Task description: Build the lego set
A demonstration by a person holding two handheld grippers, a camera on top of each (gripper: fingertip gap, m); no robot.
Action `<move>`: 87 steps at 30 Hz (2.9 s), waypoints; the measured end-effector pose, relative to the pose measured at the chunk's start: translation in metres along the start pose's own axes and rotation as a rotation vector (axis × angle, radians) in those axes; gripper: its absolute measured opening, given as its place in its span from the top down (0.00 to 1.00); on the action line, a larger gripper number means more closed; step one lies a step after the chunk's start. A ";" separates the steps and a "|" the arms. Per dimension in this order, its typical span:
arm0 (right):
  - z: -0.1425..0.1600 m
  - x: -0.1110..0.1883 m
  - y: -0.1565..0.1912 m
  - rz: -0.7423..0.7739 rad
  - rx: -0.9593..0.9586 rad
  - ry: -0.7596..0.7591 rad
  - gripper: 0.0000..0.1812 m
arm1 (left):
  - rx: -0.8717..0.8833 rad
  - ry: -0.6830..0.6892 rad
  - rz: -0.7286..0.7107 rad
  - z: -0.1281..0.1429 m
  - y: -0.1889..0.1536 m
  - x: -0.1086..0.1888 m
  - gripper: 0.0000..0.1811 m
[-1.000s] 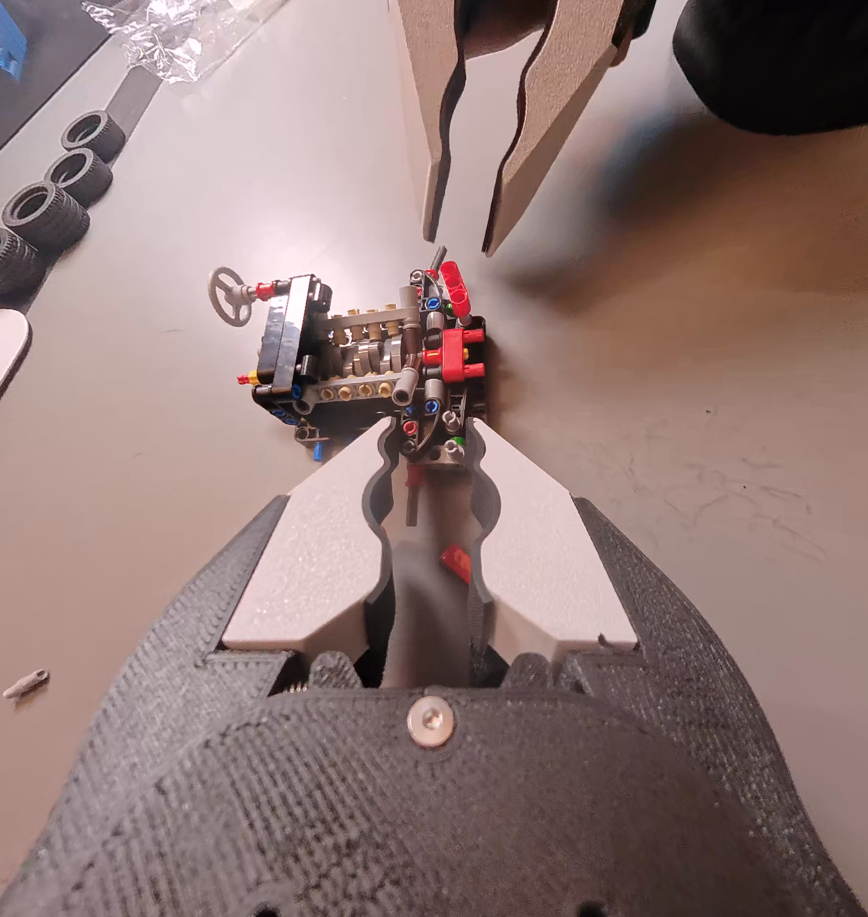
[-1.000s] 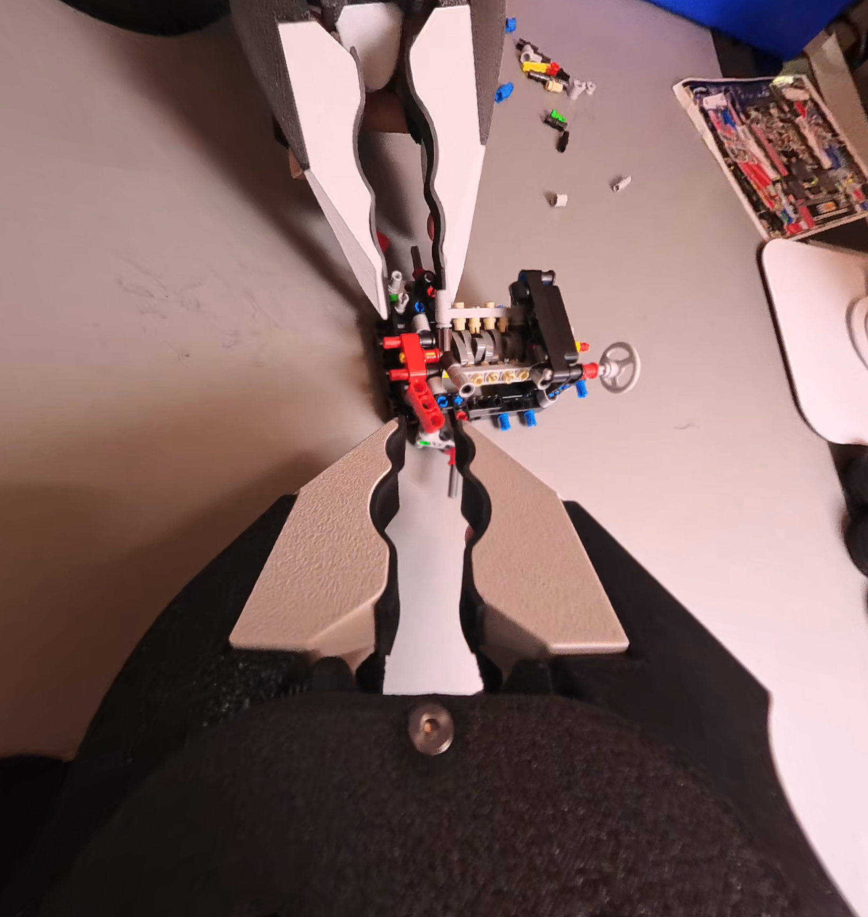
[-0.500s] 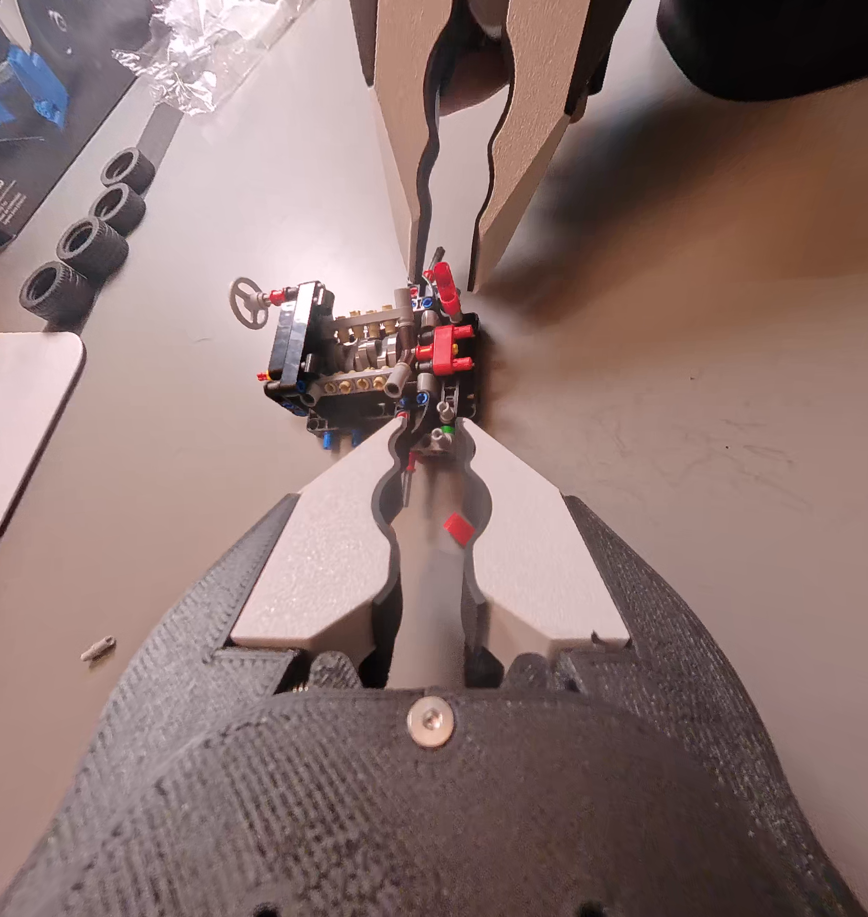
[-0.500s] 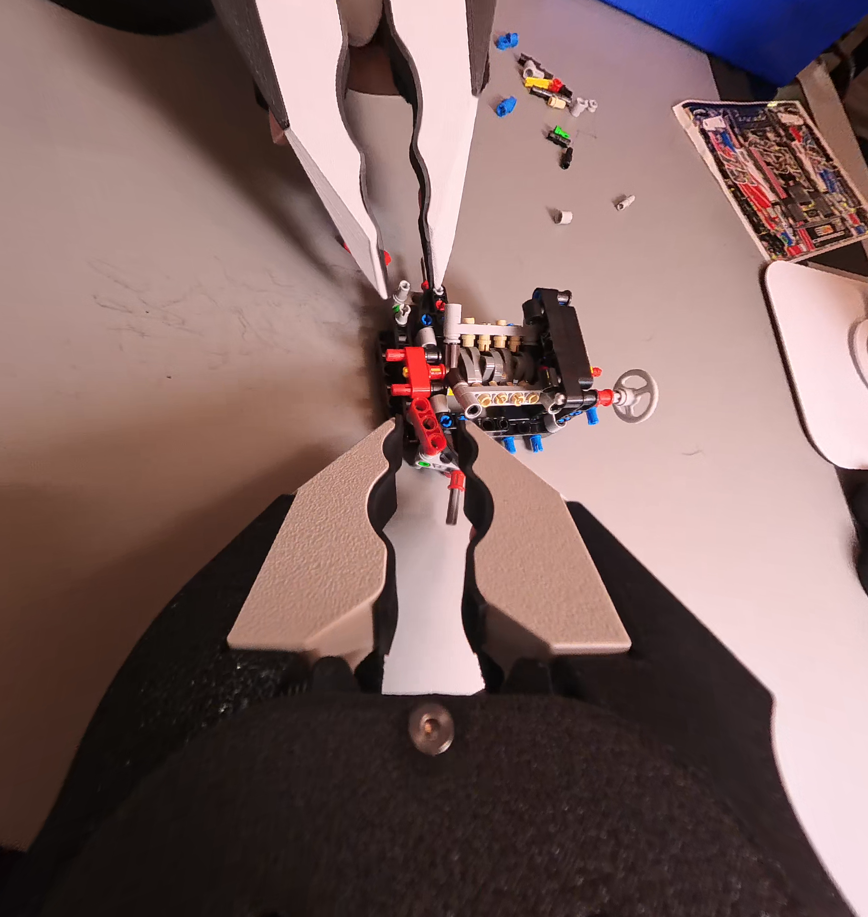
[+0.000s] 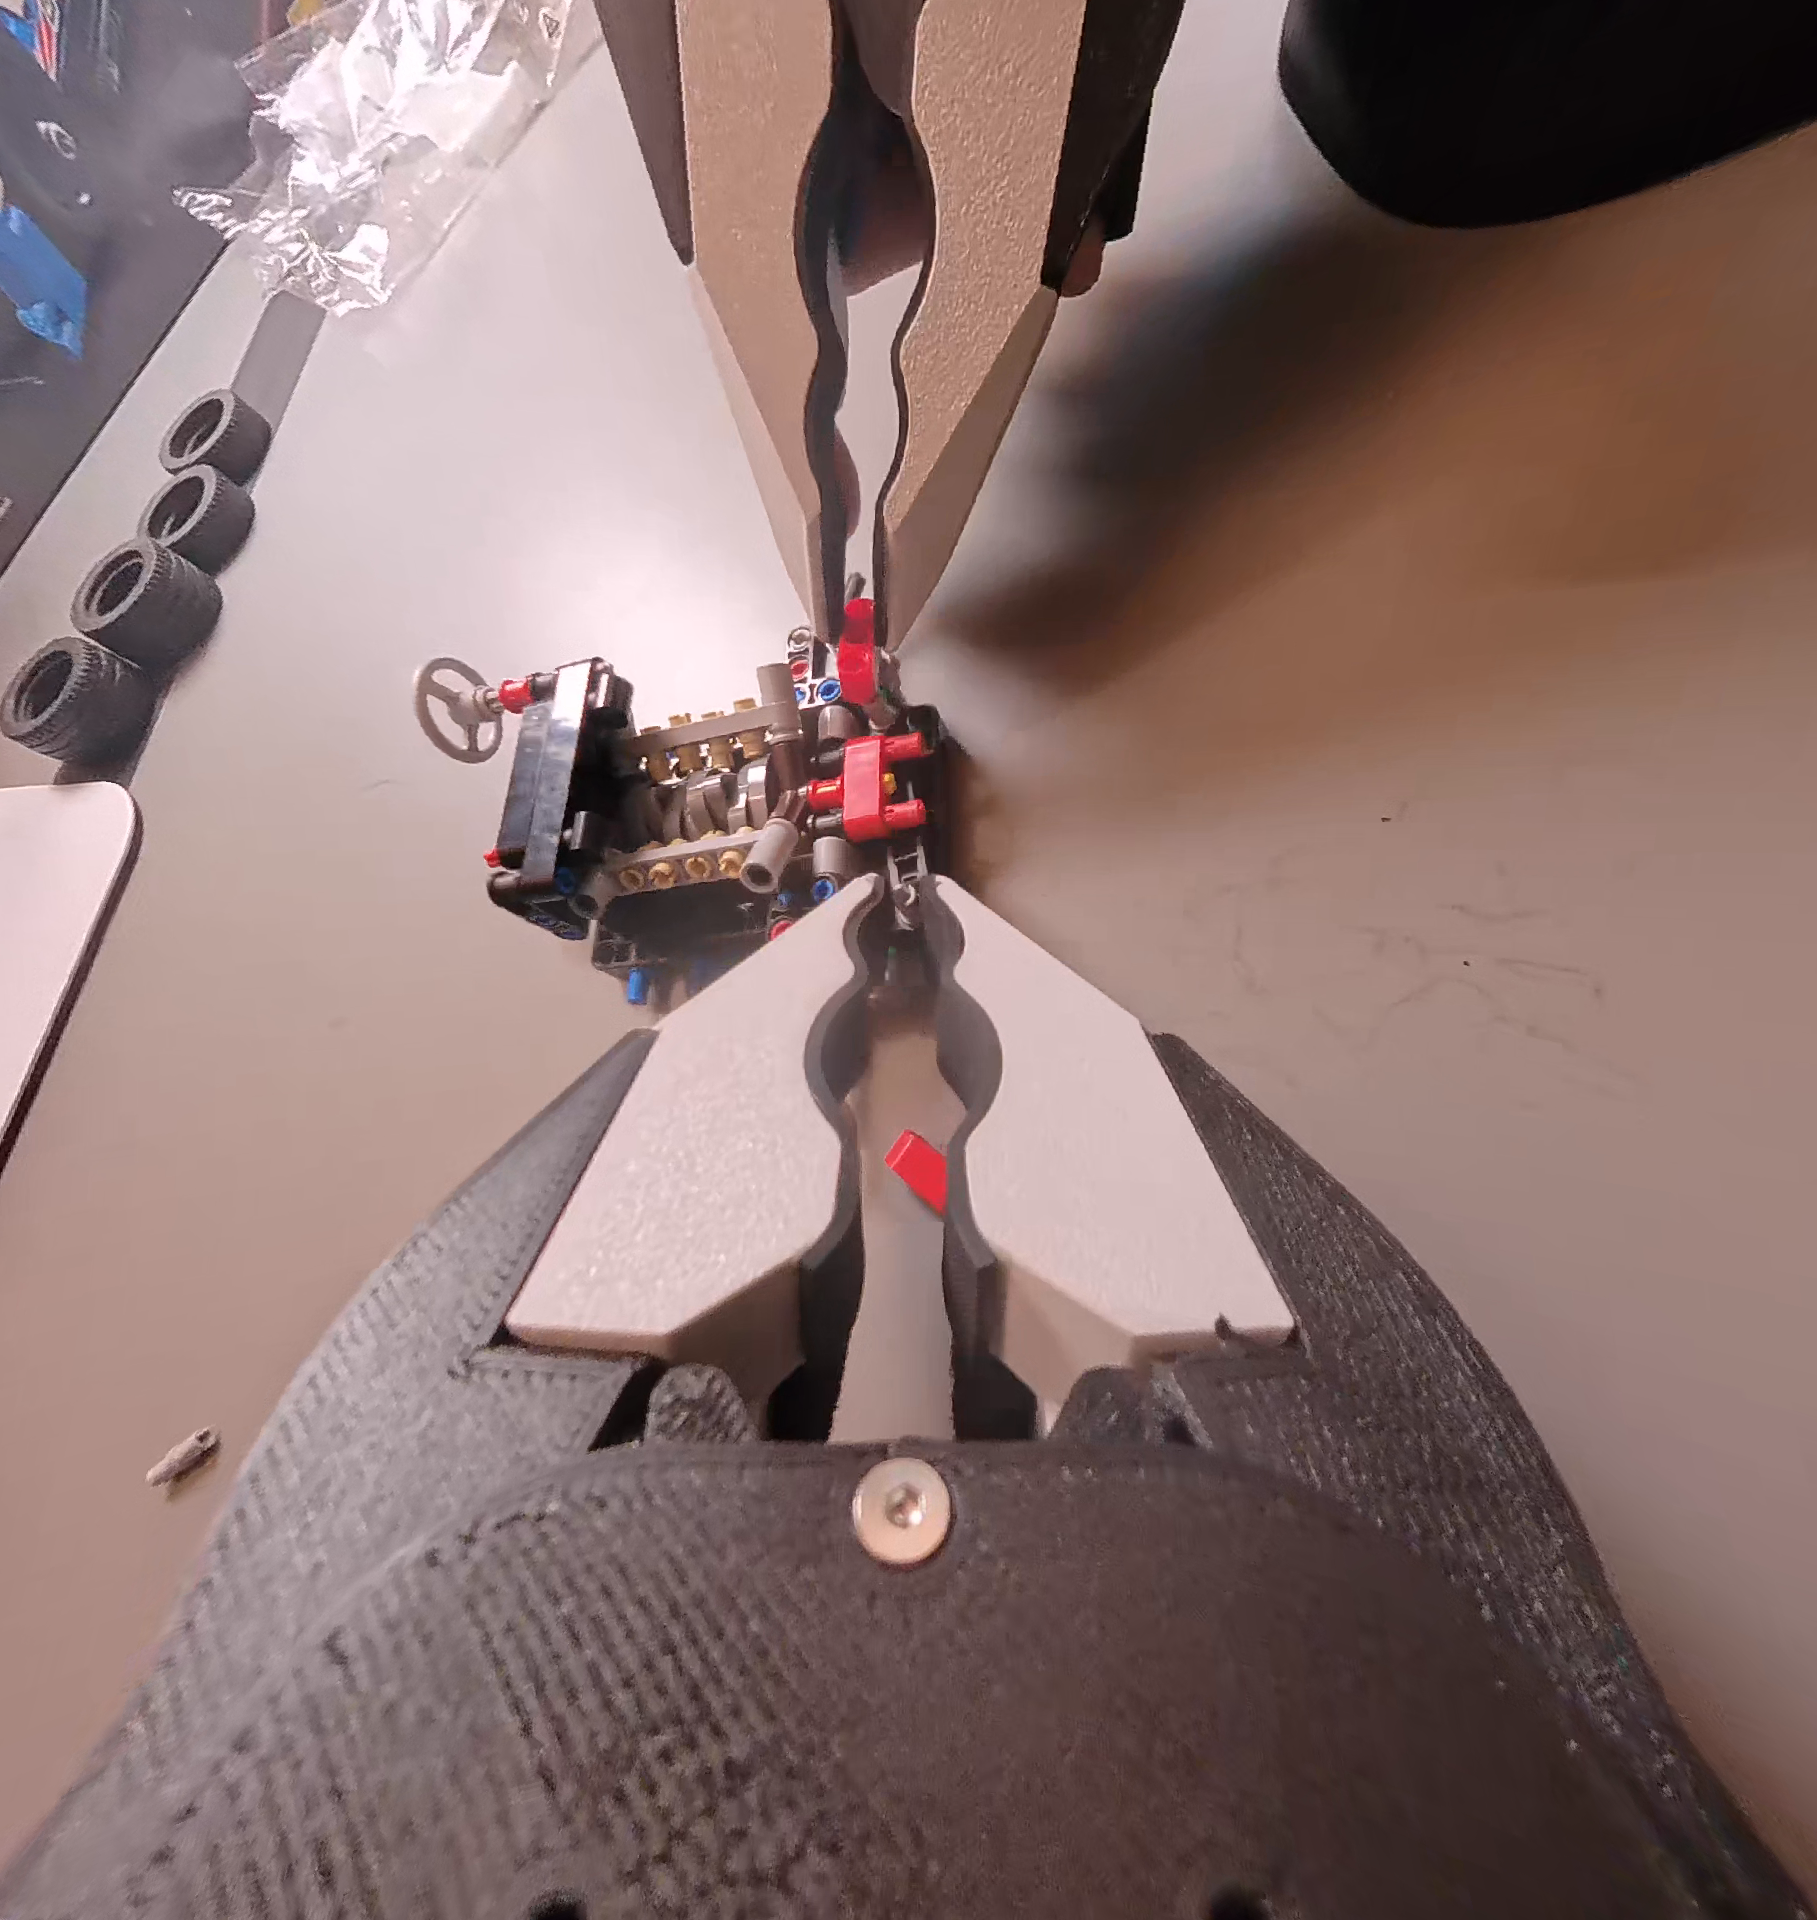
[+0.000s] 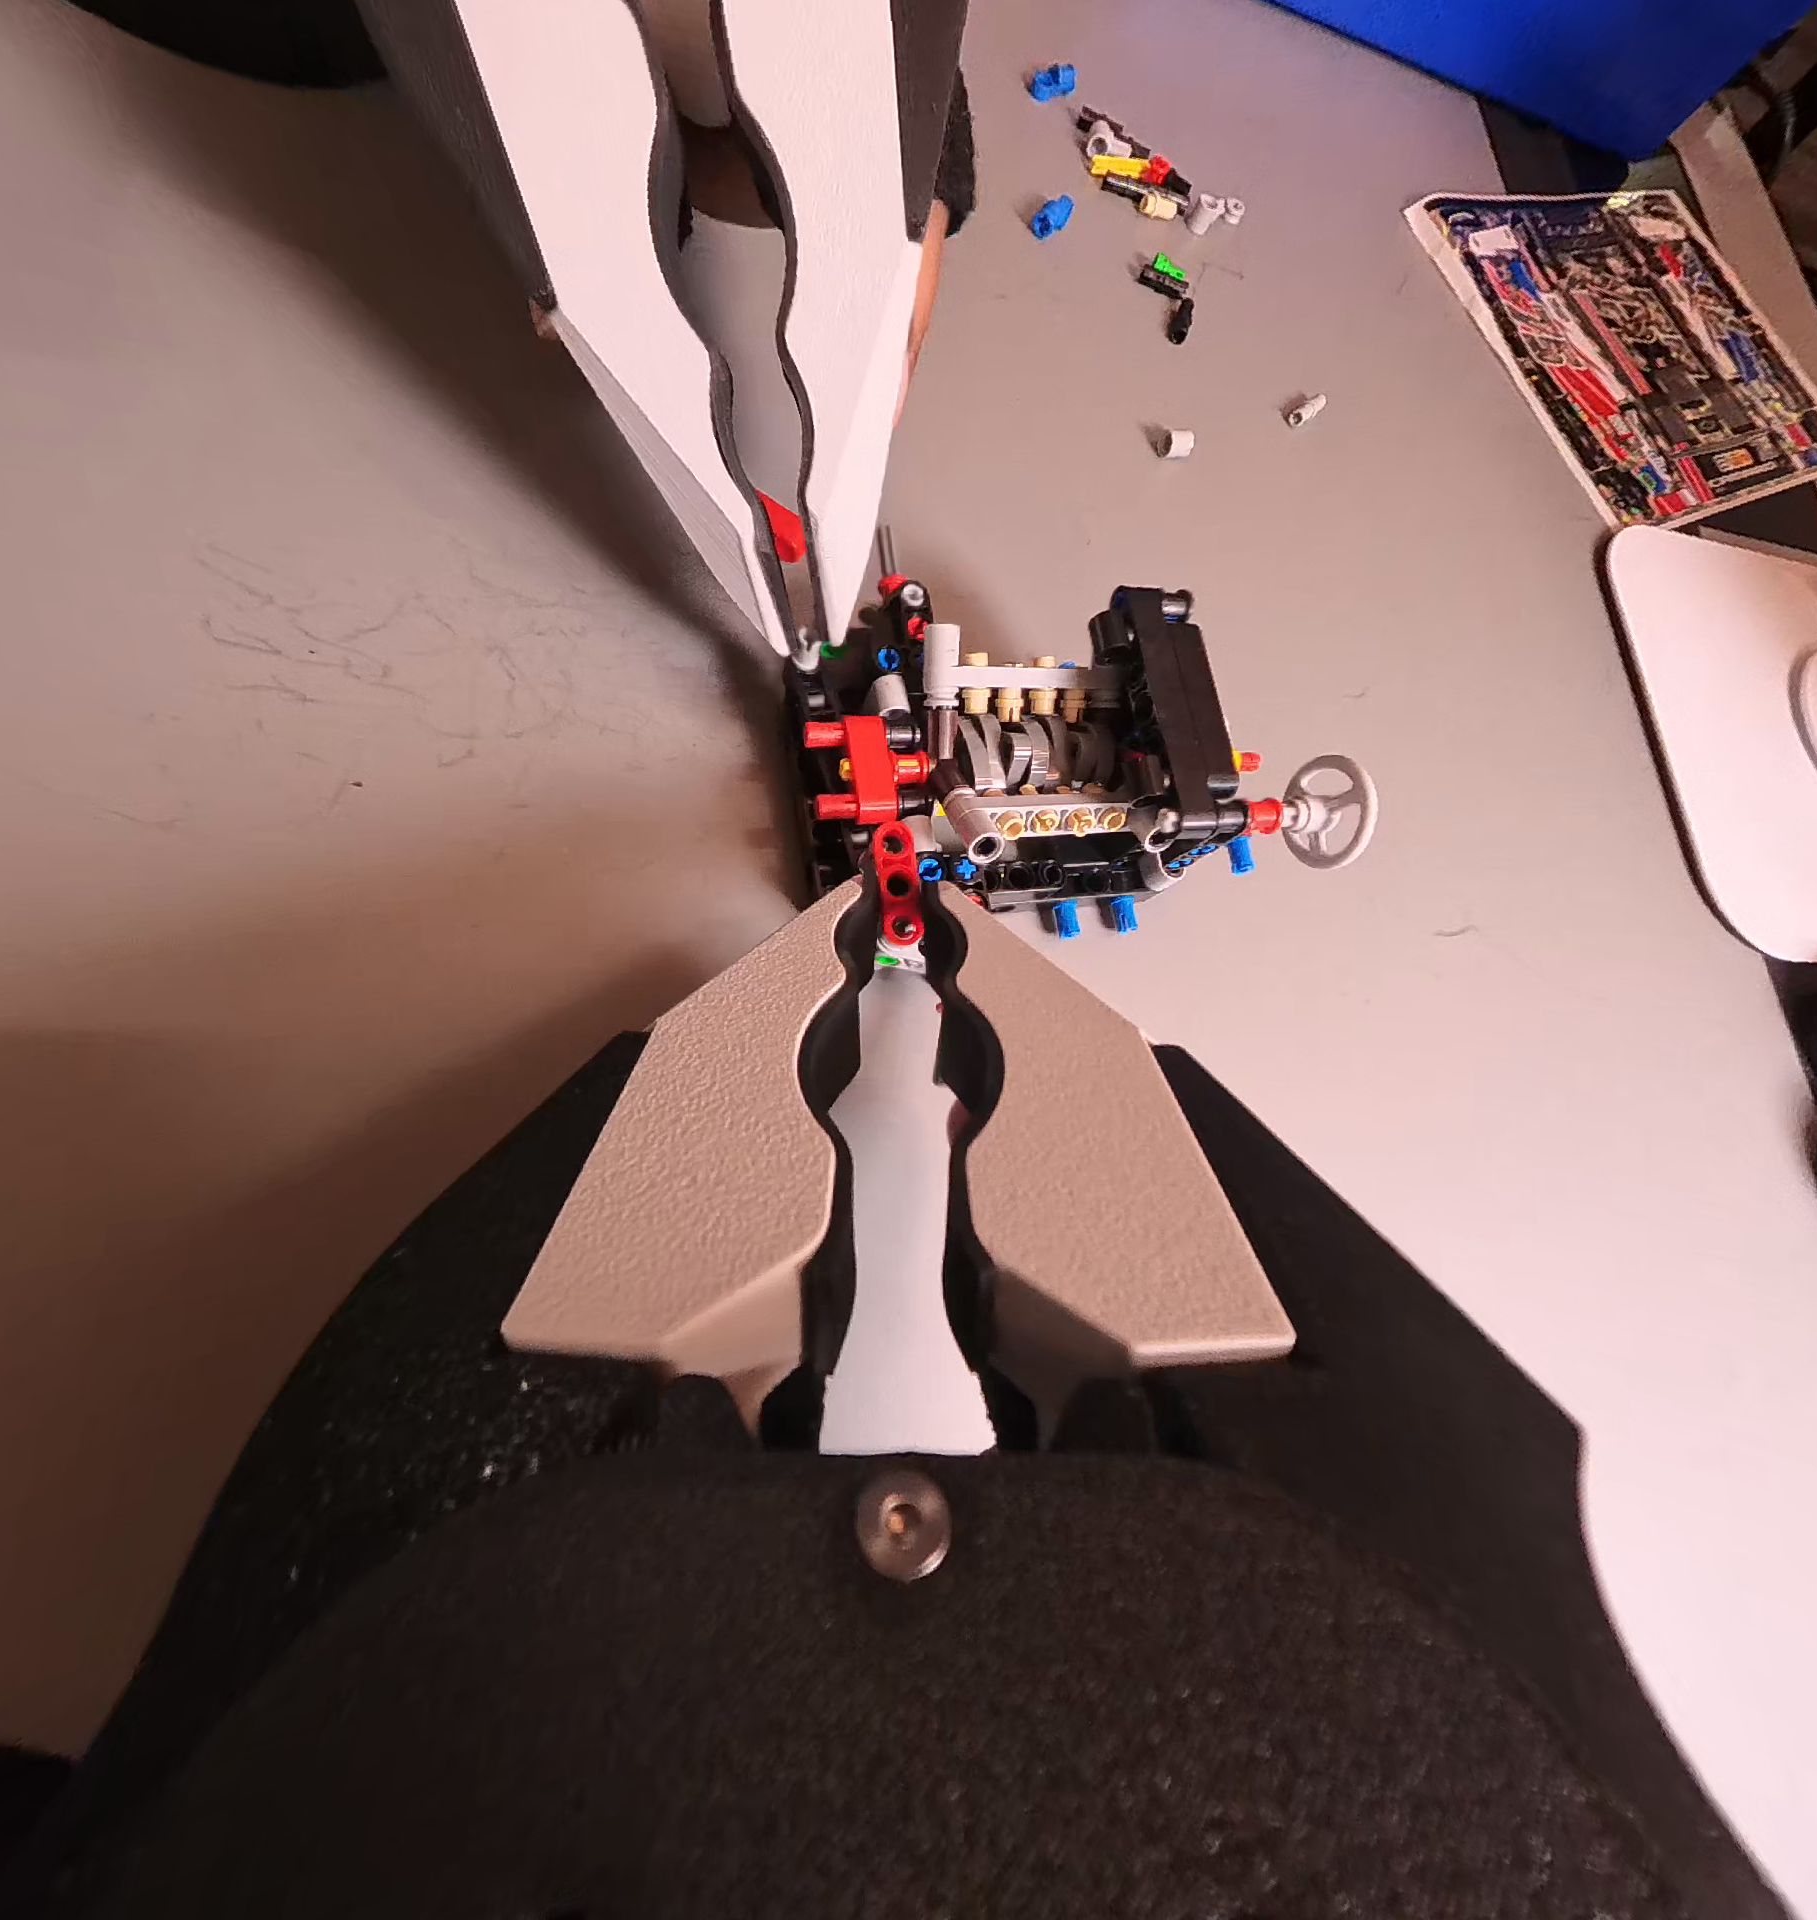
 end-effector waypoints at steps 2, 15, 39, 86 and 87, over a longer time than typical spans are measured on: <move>0.000 0.000 0.000 -0.008 -0.005 -0.001 0.96 | 0.012 -0.006 0.015 0.000 0.000 0.001 0.98; 0.000 0.002 0.001 -0.026 -0.024 0.006 0.97 | 0.079 -0.060 0.132 -0.001 -0.005 0.010 0.98; -0.009 -0.007 0.005 0.018 0.009 0.022 0.97 | 0.155 0.001 0.050 0.012 0.032 0.001 0.76; -0.013 -0.007 -0.007 -0.185 0.046 0.281 0.97 | 0.116 -0.039 0.132 0.016 0.021 0.001 0.92; -0.014 -0.007 -0.008 -0.189 0.048 0.285 0.97 | 0.116 -0.040 0.133 0.016 0.021 0.001 0.93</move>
Point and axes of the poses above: each gripper's, where its closed fingertips meet, x back along the fingers, z out of its underside, y = z × x across the jaws, the point moved 6 cm from there along x, back along the fingers, and after that the axes turned 4 degrees about -x, right-handed, at the moved point
